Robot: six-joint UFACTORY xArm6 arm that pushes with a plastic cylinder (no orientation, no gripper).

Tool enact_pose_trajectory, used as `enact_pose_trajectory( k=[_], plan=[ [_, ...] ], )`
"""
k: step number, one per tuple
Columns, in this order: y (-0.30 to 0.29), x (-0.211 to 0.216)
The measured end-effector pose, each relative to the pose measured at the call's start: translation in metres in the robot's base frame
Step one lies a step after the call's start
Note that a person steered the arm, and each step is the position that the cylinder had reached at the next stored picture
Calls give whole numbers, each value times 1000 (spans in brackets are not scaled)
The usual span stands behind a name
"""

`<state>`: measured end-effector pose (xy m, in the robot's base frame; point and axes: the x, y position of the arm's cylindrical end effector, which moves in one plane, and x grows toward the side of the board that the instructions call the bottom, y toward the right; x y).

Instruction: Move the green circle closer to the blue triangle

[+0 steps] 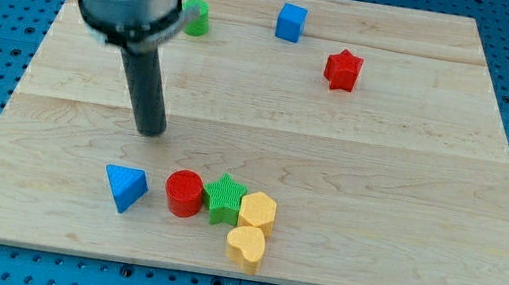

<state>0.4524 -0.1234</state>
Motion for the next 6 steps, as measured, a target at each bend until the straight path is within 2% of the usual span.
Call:
enact_pose_trajectory(
  k=[3,4,5,6],
  plan=[
    [76,-192],
    [59,-200],
    [15,-176],
    [7,-133]
  ],
)
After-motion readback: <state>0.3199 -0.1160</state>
